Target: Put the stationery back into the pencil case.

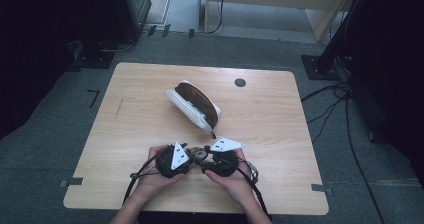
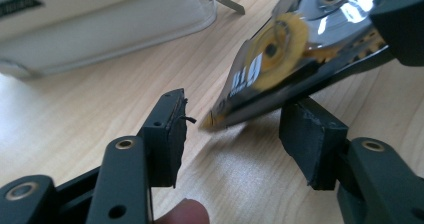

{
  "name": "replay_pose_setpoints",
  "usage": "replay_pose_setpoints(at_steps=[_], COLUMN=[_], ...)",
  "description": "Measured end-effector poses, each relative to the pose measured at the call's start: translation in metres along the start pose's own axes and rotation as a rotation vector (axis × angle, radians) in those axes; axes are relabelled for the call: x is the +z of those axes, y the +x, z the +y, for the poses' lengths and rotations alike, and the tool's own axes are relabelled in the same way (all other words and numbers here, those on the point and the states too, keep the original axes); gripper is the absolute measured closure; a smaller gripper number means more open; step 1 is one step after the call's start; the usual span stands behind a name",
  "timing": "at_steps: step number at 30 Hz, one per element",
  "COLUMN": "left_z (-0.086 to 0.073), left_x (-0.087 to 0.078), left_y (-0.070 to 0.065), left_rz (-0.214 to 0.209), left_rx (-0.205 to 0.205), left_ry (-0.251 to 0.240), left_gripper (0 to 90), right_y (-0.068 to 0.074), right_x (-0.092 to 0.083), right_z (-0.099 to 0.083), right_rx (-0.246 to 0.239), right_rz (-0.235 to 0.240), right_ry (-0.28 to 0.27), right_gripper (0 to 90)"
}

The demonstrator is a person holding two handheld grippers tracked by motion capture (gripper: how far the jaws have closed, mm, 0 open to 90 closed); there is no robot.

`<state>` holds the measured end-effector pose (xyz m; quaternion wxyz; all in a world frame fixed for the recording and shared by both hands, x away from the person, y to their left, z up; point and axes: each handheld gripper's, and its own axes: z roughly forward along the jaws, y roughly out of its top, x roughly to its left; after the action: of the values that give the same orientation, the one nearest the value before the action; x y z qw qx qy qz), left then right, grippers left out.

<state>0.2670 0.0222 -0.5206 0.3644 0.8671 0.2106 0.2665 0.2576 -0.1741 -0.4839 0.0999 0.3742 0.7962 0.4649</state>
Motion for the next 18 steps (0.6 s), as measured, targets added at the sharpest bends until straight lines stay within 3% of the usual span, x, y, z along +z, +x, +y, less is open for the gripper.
replay_pose_setpoints(at_steps=[3, 11, 12, 15, 18], left_z=[0.0, -0.001, -0.001, -0.001, -0.002], left_x=[0.0, -0.002, -0.003, -0.003, -0.004], left_y=[-0.001, -0.001, 0.0, 0.002, 0.007], left_rz=[0.009, -0.049, -0.063, -0.084, -0.108], left_rx=[0.011, 0.038, 0.033, 0.025, -0.022], left_ry=[-0.009, -0.032, -0.034, -0.031, -0.037], left_gripper=[54.2, 71.0, 75.7, 78.1, 78.6], right_y=[0.002, -0.007, -0.007, -0.01, -0.014], right_x=[0.002, 0.0, 0.0, 0.002, 0.0], right_z=[0.001, 0.001, 0.001, 0.0, 0.0], right_rx=[0.006, 0.016, 0.009, -0.005, -0.015], right_rz=[0.017, 0.064, 0.06, 0.062, 0.065], right_ry=[0.002, -0.034, -0.035, -0.031, -0.039], right_gripper=[41.2, 40.5, 40.5, 40.7, 42.5])
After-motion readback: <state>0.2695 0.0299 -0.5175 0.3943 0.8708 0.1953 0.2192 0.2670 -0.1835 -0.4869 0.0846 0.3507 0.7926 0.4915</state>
